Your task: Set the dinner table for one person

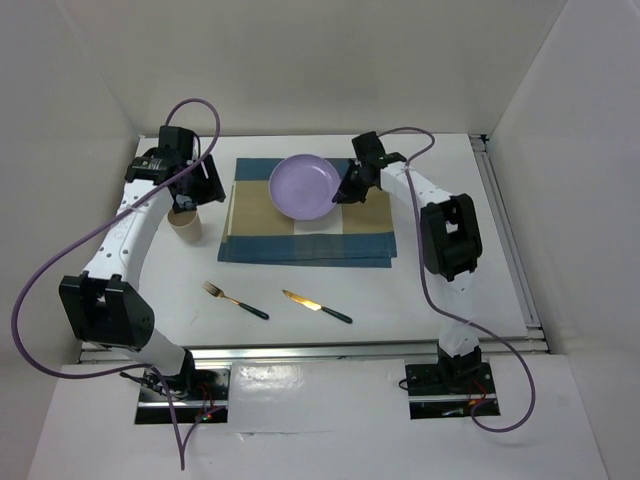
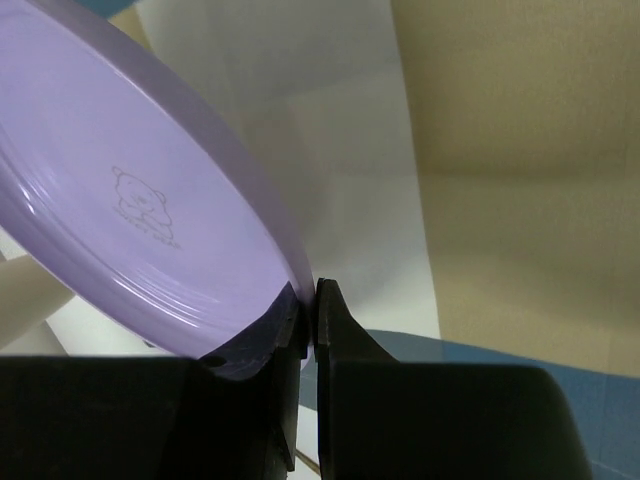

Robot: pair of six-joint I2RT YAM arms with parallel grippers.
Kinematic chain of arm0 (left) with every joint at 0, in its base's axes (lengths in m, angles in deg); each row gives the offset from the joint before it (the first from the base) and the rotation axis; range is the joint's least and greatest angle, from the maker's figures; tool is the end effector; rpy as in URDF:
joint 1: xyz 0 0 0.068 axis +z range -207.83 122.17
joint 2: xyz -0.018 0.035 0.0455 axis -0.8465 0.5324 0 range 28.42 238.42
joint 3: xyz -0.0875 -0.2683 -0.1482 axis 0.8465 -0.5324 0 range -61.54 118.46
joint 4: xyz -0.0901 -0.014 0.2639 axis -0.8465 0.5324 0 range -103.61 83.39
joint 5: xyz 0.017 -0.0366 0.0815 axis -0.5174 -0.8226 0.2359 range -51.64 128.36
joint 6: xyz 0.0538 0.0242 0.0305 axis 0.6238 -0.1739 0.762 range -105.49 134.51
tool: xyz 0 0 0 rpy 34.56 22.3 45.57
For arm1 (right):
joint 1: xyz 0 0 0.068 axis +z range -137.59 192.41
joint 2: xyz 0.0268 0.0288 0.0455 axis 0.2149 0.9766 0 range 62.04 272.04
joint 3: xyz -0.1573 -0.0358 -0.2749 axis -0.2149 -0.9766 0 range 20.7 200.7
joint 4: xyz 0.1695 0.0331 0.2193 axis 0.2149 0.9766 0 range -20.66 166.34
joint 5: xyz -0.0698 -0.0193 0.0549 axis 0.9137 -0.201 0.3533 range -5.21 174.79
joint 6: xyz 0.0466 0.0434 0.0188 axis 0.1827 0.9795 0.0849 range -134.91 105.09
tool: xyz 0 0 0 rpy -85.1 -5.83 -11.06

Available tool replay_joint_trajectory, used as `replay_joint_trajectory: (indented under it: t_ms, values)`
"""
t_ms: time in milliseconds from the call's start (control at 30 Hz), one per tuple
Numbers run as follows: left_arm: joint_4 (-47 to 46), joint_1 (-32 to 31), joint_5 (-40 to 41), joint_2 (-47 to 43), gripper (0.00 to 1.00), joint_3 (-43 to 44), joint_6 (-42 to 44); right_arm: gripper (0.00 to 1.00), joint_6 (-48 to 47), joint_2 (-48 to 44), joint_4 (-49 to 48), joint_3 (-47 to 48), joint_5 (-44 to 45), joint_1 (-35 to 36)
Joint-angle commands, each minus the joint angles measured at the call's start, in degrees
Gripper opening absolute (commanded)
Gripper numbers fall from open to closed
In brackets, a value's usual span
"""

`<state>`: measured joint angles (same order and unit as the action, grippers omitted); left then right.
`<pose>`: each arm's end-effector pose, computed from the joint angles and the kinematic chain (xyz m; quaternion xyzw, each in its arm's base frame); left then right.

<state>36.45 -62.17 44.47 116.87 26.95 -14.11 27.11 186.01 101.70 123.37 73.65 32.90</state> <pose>0.3559 -0.0214 0.3880 -0.2152 0.9136 -0.0489 0.3416 0.4985 0.1971 0.2305 0.1470 0.9346 0.2399 0.2175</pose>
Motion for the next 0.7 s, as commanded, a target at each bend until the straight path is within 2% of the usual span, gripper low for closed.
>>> replay_joint_trajectory:
  t_ms: [0,267,333,367,400,433,500,533,667]
  values:
    - [-0.14,-0.32,1.63,-1.70,0.80,0.28,0.50,0.00,-0.89,1.11,0.60,2.45,-3.81,0.08]
    - [-0.14,-0.32,2.33,0.14,0.84,0.98,-0.03,0.00,0.96,3.04,0.07,0.77,-1.43,0.08]
    - [0.73,-0.32,3.55,1.20,0.86,2.46,-0.03,0.06,0.43,3.04,-0.54,-0.62,-0.90,0.60]
    - [1.96,-0.32,3.56,1.20,0.87,3.09,-0.03,0.14,0.43,3.04,-0.54,-0.63,-0.38,0.60]
    - [1.97,-0.32,4.17,2.07,0.88,3.09,-0.03,0.31,0.43,3.04,-1.33,-1.42,-0.38,0.60]
    - [2.49,-0.32,4.17,2.08,0.90,3.62,0.67,0.41,0.43,3.04,-1.94,-1.94,-0.38,0.60]
    - [2.50,-0.84,4.17,2.08,0.93,3.62,0.67,0.51,0.43,3.04,-1.95,-1.95,-1.08,0.60]
    - [2.50,-0.85,4.17,2.08,0.93,2.84,0.67,0.62,0.43,3.04,-1.95,-1.95,-1.08,0.60]
    - [1.27,-0.85,4.70,2.61,0.94,1.60,0.67,0.74,-1.32,1.29,-1.34,-0.81,-0.47,0.60]
